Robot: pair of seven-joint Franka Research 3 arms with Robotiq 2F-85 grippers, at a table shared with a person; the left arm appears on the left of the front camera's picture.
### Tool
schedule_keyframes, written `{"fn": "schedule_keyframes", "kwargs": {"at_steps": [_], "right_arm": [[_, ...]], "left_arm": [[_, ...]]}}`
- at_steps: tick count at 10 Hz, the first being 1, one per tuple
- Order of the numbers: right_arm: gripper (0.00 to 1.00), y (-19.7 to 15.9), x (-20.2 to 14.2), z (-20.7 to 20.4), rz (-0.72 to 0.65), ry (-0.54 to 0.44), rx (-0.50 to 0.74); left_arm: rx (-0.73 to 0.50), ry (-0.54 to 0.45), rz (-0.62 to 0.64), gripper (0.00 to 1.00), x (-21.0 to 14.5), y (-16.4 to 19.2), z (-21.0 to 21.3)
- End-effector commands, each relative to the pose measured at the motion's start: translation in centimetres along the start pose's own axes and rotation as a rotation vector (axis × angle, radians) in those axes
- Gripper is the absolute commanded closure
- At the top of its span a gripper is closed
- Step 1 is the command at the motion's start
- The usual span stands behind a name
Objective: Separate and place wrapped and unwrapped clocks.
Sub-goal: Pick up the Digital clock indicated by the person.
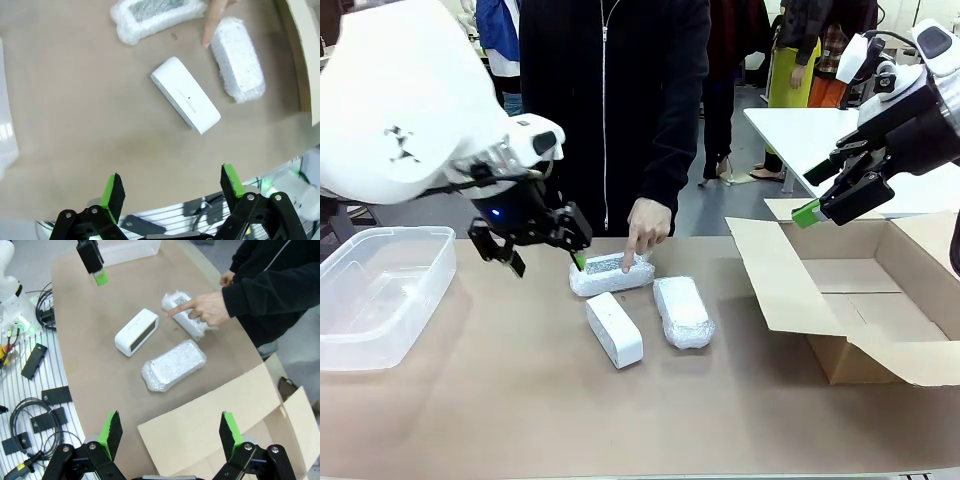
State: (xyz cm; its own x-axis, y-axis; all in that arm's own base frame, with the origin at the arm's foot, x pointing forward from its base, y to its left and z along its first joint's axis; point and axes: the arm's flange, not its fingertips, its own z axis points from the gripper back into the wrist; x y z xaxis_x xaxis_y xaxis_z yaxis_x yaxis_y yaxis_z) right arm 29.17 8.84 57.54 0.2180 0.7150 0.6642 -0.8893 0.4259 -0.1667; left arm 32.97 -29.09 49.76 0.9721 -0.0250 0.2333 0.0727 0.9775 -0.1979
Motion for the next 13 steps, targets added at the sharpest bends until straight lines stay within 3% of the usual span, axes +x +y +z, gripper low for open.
{"fn": "schedule_keyframes", "kwargs": {"at_steps": [1,3,4,9,13], "right_arm": [[0.00,0.1,-0.2,-0.2,-0.001,-0.009,0.016],[0.00,0.1,-0.2,-0.2,-0.001,-0.009,0.016],[0.00,0.1,-0.2,-0.2,-0.001,-0.009,0.016],[0.00,0.1,-0.2,-0.2,-0.001,-0.009,0.016],[0.00,0.1,-0.2,-0.2,-0.001,-0.009,0.016]], "left_arm": [[0.052,0.056,0.200,0.00,0.1,-2.8,-1.2],[0.055,0.070,0.417,0.00,0.0,-4.0,-4.3],[0.067,0.059,0.460,0.00,0.5,-4.4,-5.7],[0.097,0.035,0.466,0.00,3.6,-4.7,-12.1],[0.104,0.018,0.454,0.00,4.0,-6.2,-14.5]]}}
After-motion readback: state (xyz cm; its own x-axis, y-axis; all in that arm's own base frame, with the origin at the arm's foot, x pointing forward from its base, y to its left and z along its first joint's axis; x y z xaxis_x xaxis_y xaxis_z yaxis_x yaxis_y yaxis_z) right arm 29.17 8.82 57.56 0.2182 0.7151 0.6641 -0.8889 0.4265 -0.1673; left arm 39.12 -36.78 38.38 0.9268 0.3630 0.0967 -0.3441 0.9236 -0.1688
